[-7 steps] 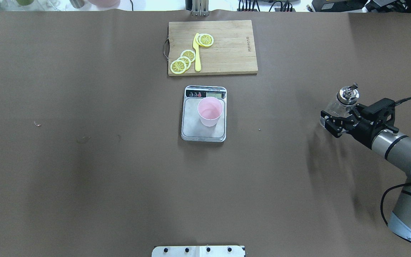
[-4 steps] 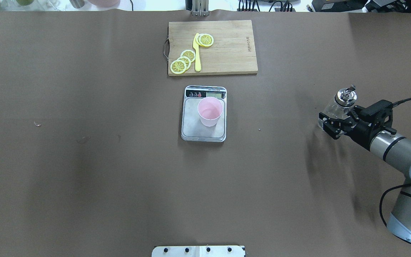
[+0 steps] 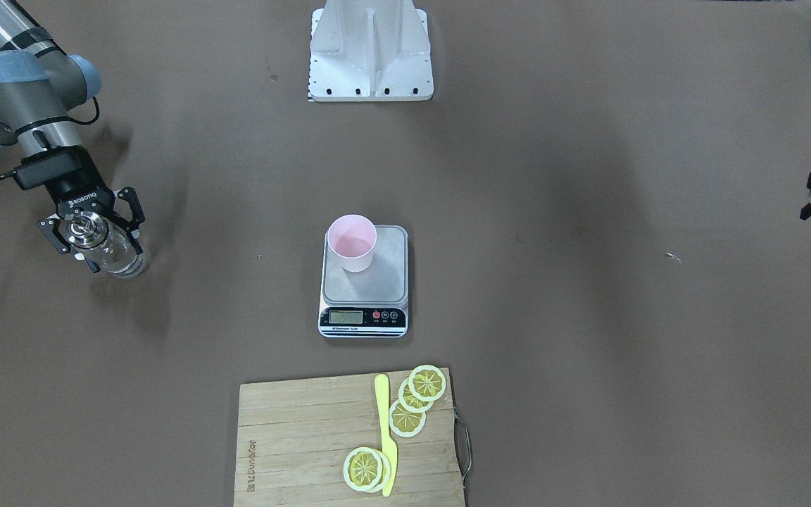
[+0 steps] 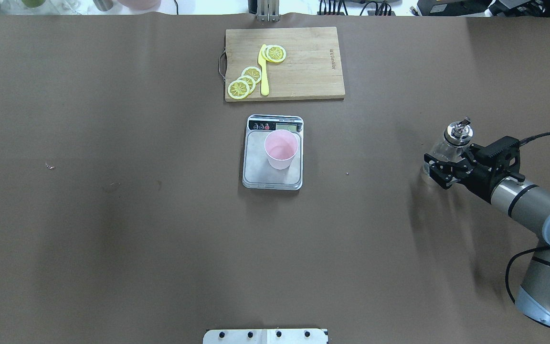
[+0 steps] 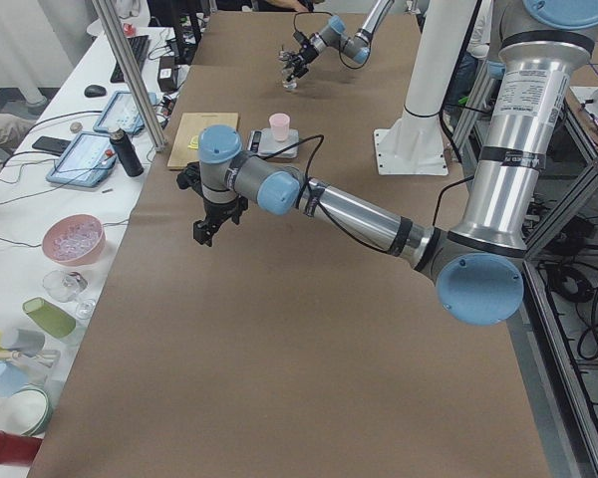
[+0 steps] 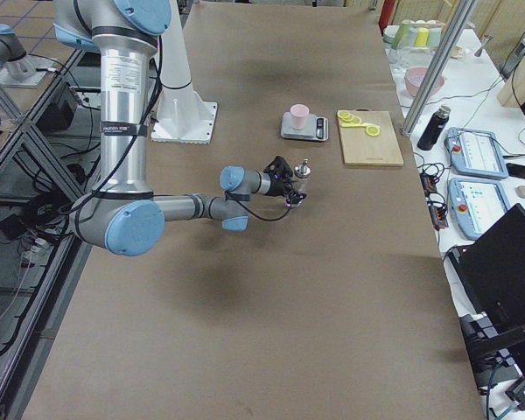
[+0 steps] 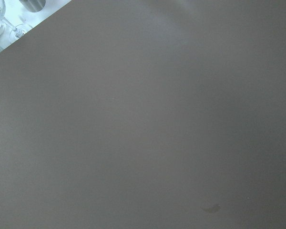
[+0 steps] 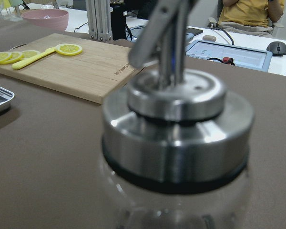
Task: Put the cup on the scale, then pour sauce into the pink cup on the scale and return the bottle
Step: 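Carry the upright sauce bottle with the right gripper to the table spot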
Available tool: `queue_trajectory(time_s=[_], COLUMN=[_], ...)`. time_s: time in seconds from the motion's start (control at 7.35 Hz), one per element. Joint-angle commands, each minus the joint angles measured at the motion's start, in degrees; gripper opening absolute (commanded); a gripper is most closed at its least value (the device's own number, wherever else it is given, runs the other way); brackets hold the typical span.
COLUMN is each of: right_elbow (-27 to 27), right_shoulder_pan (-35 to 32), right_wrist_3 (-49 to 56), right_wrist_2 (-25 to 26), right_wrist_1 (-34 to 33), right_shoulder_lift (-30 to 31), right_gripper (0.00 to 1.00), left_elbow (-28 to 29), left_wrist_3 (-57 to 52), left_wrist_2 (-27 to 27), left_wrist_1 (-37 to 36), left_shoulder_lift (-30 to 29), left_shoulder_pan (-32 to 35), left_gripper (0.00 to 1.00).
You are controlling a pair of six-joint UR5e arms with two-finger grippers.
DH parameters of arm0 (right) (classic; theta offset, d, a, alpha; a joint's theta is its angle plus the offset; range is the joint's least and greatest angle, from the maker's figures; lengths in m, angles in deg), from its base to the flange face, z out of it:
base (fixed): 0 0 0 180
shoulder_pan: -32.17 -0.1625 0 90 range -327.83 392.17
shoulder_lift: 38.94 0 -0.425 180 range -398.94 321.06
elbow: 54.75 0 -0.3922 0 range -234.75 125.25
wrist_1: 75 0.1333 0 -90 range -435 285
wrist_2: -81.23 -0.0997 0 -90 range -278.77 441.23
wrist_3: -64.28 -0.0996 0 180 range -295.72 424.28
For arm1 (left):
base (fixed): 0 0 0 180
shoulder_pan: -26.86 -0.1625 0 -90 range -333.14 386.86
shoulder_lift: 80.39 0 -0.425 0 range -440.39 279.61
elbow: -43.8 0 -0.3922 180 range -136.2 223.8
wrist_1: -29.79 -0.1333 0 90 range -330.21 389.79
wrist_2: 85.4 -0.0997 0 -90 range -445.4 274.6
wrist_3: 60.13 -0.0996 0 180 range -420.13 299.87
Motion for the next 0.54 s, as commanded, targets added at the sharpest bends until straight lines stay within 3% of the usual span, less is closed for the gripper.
queue_trajectory(time_s=[0.0,0.27,0.41], right_elbow=[-0.27,-0.62,-0.54], right_shoulder_pan=[0.15,0.23,0.23], right_wrist_3=[0.48,0.66,0.66], right_wrist_2=[-0.04,-0.12,-0.12], right_wrist_1=[0.0,0.0,0.0], right_shoulder_lift=[-0.14,-0.23,-0.23], right_gripper=[0.27,0.45,0.66], left_elbow=[-0.09,-0.09,-0.09], left_wrist_3=[0.0,0.0,0.0], left_wrist_2=[0.0,0.0,0.0], left_wrist_1=[0.0,0.0,0.0], left_shoulder_lift=[0.01,0.01,-0.07], left_shoulder_pan=[0.01,0.01,0.01], left_gripper=[0.97,0.97,0.97])
